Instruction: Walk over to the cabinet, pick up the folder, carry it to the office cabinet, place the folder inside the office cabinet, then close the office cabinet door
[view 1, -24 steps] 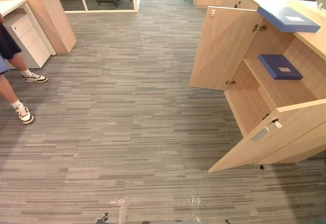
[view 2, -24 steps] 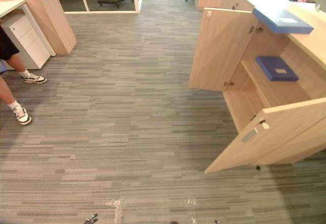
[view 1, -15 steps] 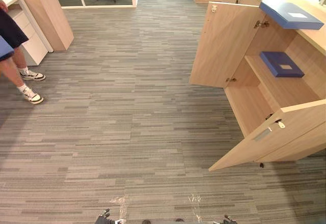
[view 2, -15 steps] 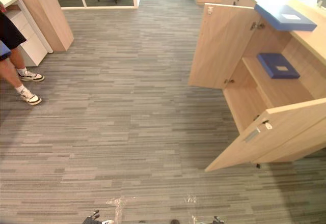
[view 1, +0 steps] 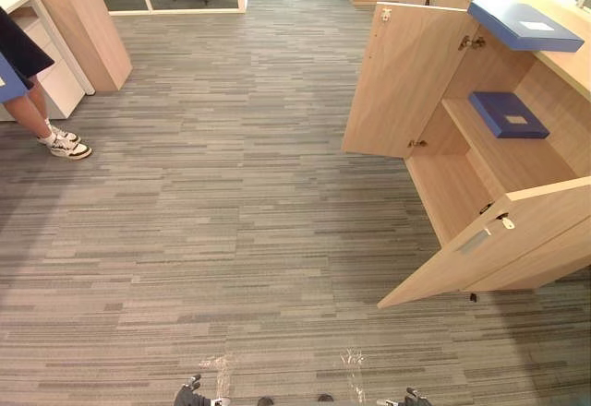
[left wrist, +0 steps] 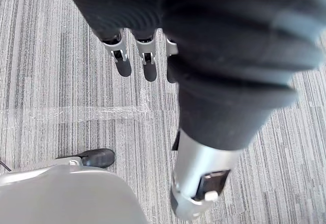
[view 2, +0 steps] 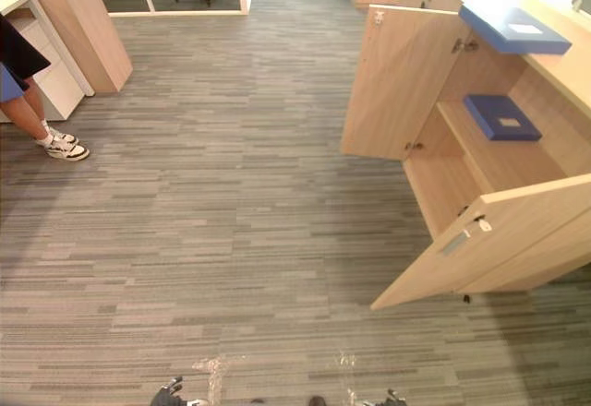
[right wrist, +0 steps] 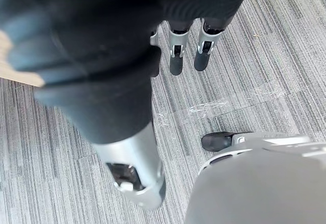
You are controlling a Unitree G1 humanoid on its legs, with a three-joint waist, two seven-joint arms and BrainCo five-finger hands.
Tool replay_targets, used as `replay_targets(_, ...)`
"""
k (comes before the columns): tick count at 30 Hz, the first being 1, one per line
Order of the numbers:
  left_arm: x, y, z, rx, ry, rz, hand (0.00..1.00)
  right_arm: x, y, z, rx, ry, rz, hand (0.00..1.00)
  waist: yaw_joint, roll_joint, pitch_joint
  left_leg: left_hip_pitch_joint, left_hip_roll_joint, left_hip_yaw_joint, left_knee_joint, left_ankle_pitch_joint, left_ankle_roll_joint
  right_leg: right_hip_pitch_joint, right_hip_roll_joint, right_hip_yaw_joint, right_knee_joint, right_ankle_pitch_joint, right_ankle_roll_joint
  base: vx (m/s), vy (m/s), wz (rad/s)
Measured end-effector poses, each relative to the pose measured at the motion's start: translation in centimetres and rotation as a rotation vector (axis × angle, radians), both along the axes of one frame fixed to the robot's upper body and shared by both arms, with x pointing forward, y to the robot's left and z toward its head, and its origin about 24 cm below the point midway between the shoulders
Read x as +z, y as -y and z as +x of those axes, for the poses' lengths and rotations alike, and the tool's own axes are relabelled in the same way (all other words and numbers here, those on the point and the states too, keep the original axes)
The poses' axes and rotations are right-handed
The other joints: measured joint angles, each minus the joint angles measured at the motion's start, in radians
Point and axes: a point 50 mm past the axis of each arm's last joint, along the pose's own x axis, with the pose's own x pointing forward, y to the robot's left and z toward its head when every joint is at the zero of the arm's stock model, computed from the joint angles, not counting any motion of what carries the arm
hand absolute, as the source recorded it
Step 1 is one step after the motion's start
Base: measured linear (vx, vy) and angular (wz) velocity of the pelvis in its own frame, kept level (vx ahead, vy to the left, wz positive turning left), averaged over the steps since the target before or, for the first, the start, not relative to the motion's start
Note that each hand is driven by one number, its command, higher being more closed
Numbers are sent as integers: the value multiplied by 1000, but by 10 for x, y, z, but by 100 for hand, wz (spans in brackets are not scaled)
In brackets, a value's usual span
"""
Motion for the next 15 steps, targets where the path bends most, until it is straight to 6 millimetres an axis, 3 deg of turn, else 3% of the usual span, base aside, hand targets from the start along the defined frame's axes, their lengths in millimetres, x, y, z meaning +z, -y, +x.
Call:
replay_targets(9,1,-3,3,24,14,35,0,1,0,6,2,16,-4,0,0,-11,22,-9,-2,3,20,-9,0,1,-3,-2,0,5,-7,0,0,0)
replay_targets(11,3,-7,7,79,40,46,0,2,-1,12,1,27,-3,0,3,-15,46,-112,5,3,221,-103,-13,-2,-6,-2,3,1,-14,-21,11,1)
replay_targets(13,7,-9,12,181,91,40,0,3,0,18,2,45,-11,0,6,-7,90,-217,32,19,486,-181,-66,5,-1,-18,24,-36,-65,-92,29,12)
replay_targets(15,12,-12,18,294,155,30,0,4,1,20,-3,52,-16,0,19,-9,116,-347,78,66,771,-183,-57,33,-2,-29,41,-54,-75,-48,52,13)
